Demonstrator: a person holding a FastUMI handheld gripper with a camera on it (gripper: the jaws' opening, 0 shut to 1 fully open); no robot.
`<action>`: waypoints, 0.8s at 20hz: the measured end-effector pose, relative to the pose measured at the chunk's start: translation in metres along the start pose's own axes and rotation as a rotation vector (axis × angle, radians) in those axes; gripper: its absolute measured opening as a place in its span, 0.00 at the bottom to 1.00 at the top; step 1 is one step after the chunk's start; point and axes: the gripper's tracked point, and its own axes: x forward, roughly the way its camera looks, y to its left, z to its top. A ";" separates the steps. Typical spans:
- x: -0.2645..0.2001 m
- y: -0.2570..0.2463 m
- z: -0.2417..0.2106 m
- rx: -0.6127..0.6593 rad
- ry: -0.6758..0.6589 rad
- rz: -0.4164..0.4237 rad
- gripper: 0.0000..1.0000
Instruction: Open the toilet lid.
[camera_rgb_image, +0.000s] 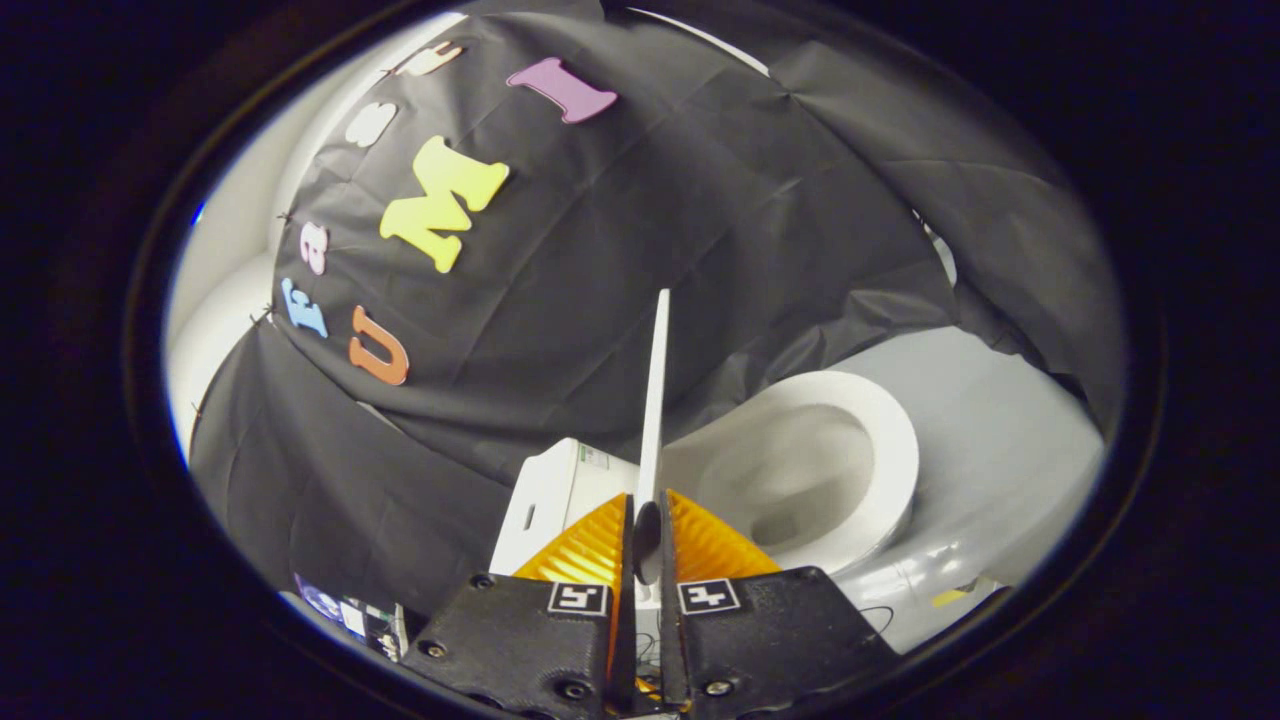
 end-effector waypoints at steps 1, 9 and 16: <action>0.000 0.004 0.000 -0.012 0.000 -0.002 0.13; 0.001 0.040 -0.005 -0.075 -0.005 -0.015 0.13; 0.005 0.070 -0.010 -0.103 -0.004 0.000 0.13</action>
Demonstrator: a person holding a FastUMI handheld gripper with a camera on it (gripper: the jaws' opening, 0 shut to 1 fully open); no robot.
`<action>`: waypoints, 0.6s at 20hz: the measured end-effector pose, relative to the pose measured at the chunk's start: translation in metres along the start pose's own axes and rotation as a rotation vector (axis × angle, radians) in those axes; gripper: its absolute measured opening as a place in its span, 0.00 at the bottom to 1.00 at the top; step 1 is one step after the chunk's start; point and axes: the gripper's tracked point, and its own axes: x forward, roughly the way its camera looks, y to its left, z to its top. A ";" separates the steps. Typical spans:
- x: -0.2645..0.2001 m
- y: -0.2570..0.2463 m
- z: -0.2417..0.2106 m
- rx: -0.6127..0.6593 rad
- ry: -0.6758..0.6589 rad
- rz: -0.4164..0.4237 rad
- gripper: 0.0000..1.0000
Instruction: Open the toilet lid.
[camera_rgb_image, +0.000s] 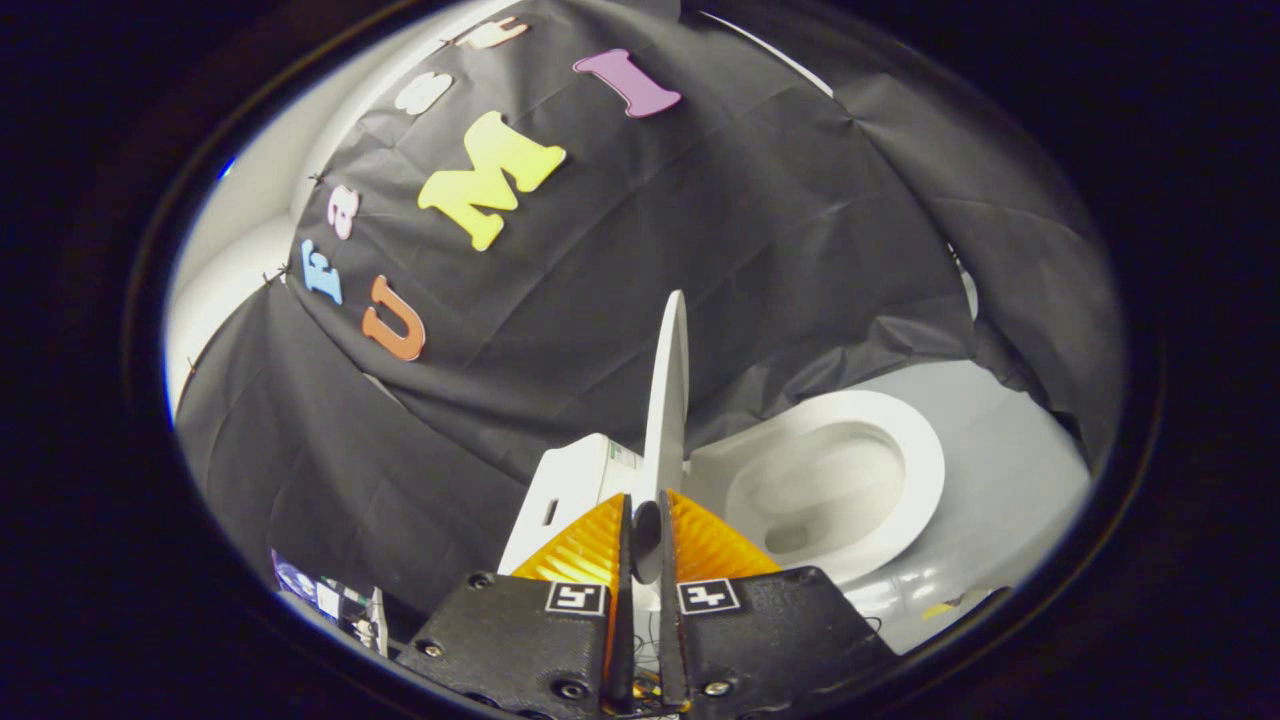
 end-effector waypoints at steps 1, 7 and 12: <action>0.000 0.004 0.000 -0.005 0.000 0.003 0.13; 0.004 0.030 -0.002 -0.040 0.005 0.018 0.13; 0.007 0.049 -0.005 -0.059 0.008 0.032 0.13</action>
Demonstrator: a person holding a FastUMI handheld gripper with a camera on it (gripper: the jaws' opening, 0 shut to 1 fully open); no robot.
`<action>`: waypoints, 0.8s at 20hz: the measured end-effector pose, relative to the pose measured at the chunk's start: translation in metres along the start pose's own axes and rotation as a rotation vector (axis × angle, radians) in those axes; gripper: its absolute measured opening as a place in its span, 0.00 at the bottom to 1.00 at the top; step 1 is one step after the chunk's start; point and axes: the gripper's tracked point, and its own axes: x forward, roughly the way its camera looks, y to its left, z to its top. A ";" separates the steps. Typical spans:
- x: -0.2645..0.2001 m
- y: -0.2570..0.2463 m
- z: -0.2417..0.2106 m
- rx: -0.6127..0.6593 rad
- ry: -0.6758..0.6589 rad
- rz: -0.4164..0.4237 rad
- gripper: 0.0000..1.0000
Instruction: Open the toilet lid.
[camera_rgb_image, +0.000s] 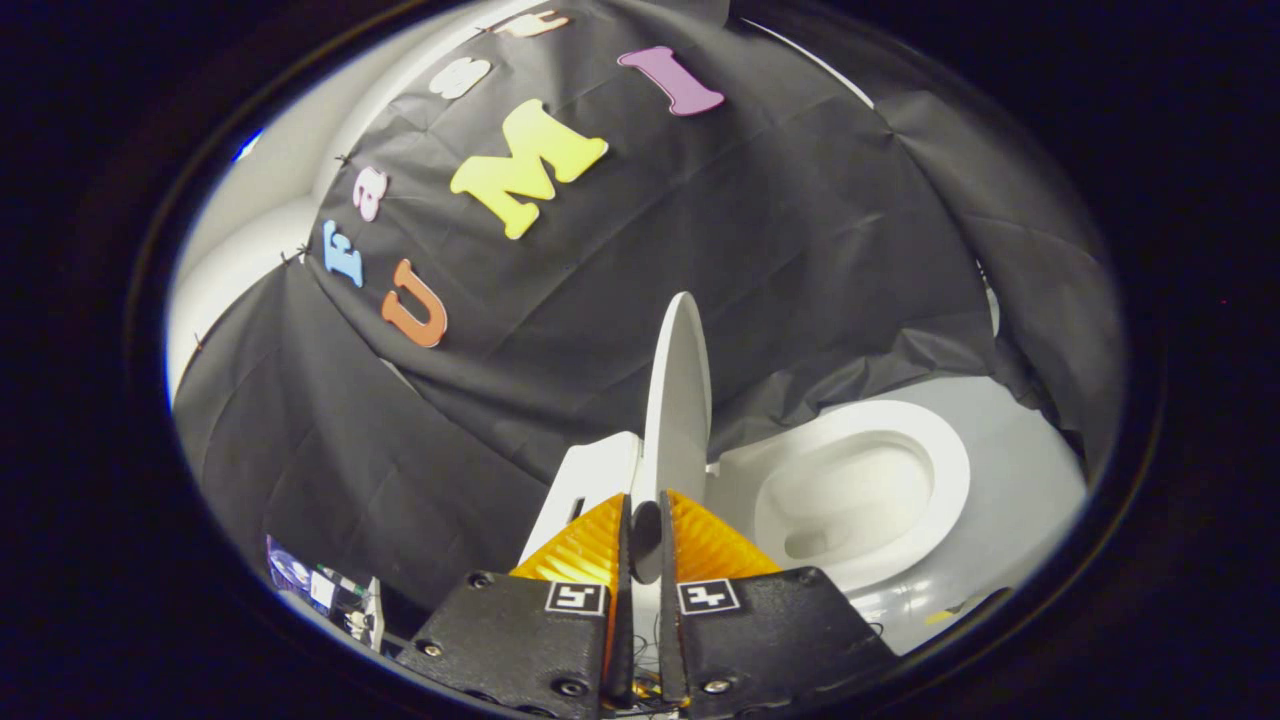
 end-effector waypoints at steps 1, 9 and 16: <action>0.002 0.004 -0.001 -0.004 0.001 0.004 0.13; 0.013 0.043 -0.005 -0.054 0.013 0.026 0.13; 0.023 0.072 -0.014 -0.080 0.028 0.044 0.13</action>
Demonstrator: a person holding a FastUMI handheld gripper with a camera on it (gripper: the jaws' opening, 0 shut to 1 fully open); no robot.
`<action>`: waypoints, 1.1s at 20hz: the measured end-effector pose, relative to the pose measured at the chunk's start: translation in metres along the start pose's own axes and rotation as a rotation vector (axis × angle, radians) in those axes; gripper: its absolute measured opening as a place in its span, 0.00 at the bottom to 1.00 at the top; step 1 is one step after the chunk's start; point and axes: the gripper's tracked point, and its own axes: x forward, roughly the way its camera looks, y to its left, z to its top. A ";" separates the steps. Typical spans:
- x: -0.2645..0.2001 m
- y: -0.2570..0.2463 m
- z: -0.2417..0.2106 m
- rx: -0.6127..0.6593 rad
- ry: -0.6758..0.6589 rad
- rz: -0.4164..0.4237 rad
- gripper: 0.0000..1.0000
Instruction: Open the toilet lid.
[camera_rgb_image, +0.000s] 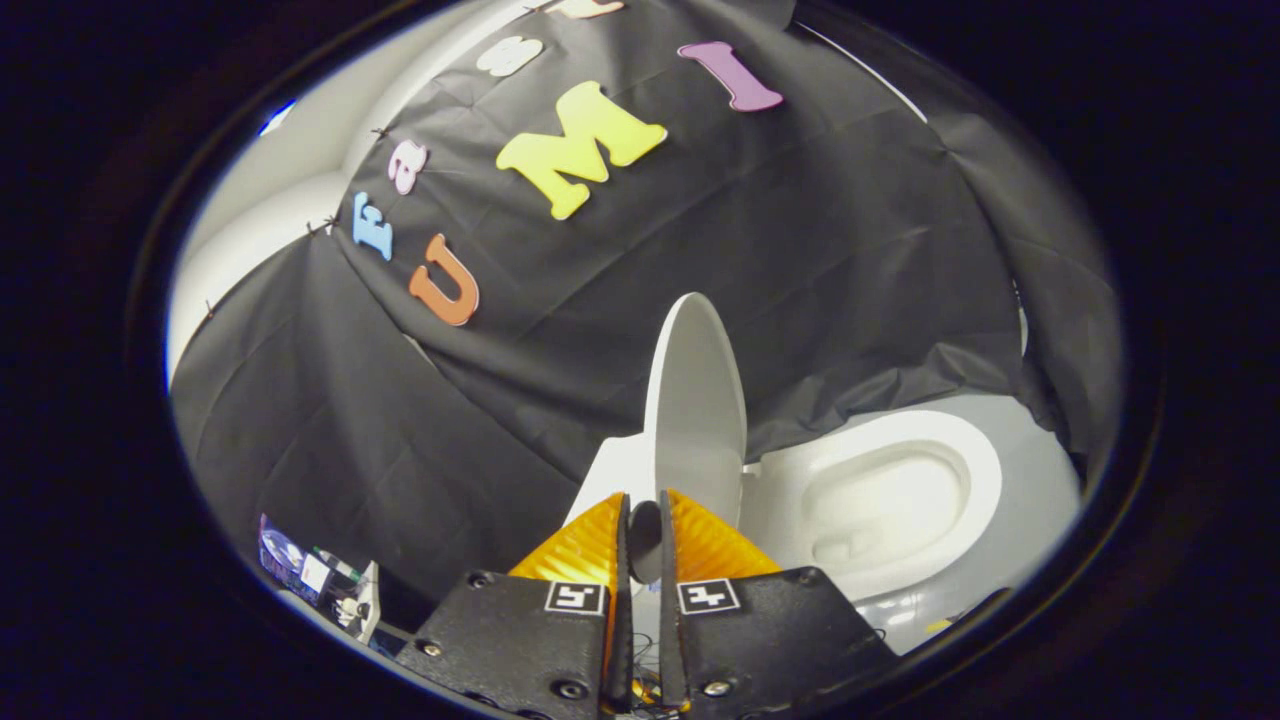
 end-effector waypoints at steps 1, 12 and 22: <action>0.003 0.004 -0.001 -0.007 0.003 0.004 0.13; 0.025 0.043 -0.014 -0.058 0.022 0.028 0.14; 0.044 0.075 -0.026 -0.104 0.033 0.046 0.14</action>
